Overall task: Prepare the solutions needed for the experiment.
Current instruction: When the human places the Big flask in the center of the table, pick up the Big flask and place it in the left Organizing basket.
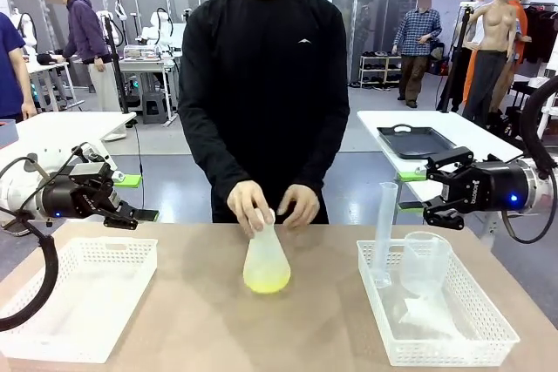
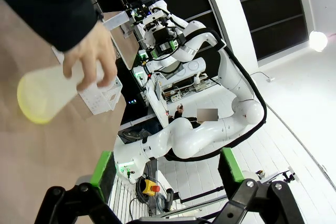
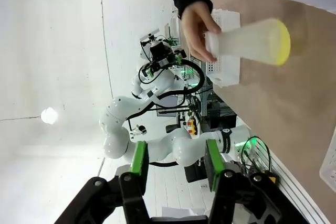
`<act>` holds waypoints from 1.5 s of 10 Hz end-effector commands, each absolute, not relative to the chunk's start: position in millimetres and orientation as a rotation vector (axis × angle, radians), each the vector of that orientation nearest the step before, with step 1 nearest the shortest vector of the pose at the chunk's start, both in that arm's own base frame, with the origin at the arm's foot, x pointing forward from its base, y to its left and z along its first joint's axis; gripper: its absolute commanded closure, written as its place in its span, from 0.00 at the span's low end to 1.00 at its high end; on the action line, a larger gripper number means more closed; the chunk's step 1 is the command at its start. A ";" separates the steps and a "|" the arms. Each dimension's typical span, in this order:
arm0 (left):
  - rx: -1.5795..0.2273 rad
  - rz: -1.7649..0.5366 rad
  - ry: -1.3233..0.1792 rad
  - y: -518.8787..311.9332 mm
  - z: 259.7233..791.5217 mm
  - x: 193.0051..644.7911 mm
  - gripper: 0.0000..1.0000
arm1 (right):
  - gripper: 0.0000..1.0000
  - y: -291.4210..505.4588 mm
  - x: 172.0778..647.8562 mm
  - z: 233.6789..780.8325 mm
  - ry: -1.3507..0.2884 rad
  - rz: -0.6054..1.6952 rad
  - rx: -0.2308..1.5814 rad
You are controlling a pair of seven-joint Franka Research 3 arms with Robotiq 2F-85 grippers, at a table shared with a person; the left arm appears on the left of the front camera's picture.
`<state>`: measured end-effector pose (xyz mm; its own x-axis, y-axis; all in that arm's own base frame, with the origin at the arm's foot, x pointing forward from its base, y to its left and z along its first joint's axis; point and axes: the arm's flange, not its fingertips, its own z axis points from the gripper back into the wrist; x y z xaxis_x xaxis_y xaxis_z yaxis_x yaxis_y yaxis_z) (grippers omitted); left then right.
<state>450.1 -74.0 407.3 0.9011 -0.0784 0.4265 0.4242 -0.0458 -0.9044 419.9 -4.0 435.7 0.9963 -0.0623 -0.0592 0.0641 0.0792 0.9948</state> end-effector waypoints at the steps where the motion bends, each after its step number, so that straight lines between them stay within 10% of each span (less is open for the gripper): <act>1: -1.564 -0.415 -0.283 -74.8 408.6 447.3 0.00 | 0.44 -3.1 419.4 438.4 -0.011 -0.088 1.497; 9: -1.570 -0.415 -0.278 -74.0 407.3 450.1 0.00 | 0.44 -3.1 419.4 438.4 -0.011 -0.088 1.497; 15: -1.465 -0.754 -0.824 -116.0 451.5 499.0 0.00 | 0.44 -3.1 419.4 438.4 -0.011 -0.088 1.497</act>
